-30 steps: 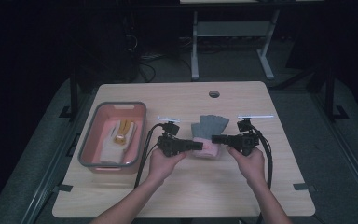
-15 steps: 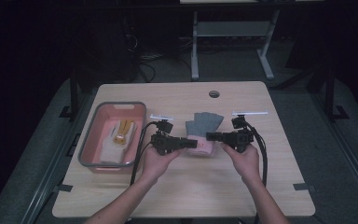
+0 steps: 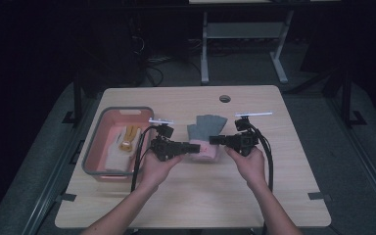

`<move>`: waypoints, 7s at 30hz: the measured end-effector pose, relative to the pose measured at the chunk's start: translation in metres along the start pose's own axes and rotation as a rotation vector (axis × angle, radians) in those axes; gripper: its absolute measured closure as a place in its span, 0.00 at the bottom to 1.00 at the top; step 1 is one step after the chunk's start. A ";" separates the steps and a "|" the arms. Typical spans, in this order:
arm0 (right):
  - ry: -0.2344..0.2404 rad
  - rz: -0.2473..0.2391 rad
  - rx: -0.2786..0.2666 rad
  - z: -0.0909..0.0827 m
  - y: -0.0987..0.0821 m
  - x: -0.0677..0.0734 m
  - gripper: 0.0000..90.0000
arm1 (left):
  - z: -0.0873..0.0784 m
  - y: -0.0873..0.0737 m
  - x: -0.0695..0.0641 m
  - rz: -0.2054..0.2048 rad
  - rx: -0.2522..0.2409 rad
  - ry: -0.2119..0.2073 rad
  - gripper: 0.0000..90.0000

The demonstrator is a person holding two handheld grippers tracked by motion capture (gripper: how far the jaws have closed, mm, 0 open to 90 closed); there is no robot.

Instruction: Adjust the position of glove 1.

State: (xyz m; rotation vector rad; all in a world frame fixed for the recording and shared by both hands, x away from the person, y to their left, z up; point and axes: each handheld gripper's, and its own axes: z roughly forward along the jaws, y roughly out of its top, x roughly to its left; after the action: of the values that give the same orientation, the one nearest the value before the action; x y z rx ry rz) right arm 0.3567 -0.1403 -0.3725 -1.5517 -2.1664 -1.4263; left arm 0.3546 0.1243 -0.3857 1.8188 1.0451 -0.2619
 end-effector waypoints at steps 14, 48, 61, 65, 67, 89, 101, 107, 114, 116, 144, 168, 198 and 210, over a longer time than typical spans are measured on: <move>0.014 -0.025 0.014 0.013 0.012 0.016 0.82 | -0.021 0.003 0.008 0.017 -0.016 0.014 0.70; 0.069 -0.074 0.023 0.048 0.036 0.049 0.82 | -0.068 0.005 0.026 -0.004 -0.060 0.053 0.70; 0.082 -0.084 0.034 0.063 0.042 0.065 0.82 | -0.090 0.003 0.036 -0.001 -0.069 0.067 0.70; 0.090 -0.096 0.034 0.069 0.045 0.069 0.82 | -0.097 0.002 0.039 -0.011 -0.073 0.067 0.70; 0.090 -0.090 0.040 0.072 0.046 0.072 0.82 | -0.099 0.002 0.041 -0.016 -0.073 0.071 0.70; 0.123 -0.102 0.061 0.105 0.057 0.095 0.82 | -0.135 0.001 0.058 -0.028 -0.077 0.118 0.70; 0.136 -0.119 0.071 0.123 0.066 0.114 0.82 | -0.158 0.001 0.066 -0.042 -0.098 0.139 0.70; 0.146 -0.141 0.079 0.135 0.069 0.123 0.82 | -0.170 -0.001 0.072 -0.039 -0.098 0.163 0.70; 0.153 -0.139 0.078 0.147 0.070 0.130 0.83 | -0.177 -0.005 0.078 -0.051 -0.098 0.180 0.71; 0.153 -0.138 0.085 0.151 0.070 0.131 0.83 | -0.178 -0.006 0.080 -0.062 -0.104 0.181 0.71; 0.197 -0.103 0.131 0.211 0.059 0.151 0.84 | -0.211 -0.036 0.116 -0.152 -0.104 0.246 0.71; 0.091 -0.131 0.228 0.237 0.038 0.145 0.74 | -0.193 -0.045 0.133 -0.146 0.053 0.326 0.67; 0.091 -0.139 0.232 0.223 0.039 0.140 0.72 | -0.199 -0.026 0.111 -0.071 0.025 0.360 0.70; 0.099 -0.131 0.204 0.209 0.043 0.133 0.71 | -0.180 -0.028 0.114 -0.075 0.084 0.369 0.71</move>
State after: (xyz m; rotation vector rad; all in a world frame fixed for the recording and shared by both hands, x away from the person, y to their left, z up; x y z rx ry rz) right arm 0.4109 0.1046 -0.3852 -1.2661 -2.3076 -1.2401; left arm 0.3557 0.3387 -0.3816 1.9501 1.3773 -0.0121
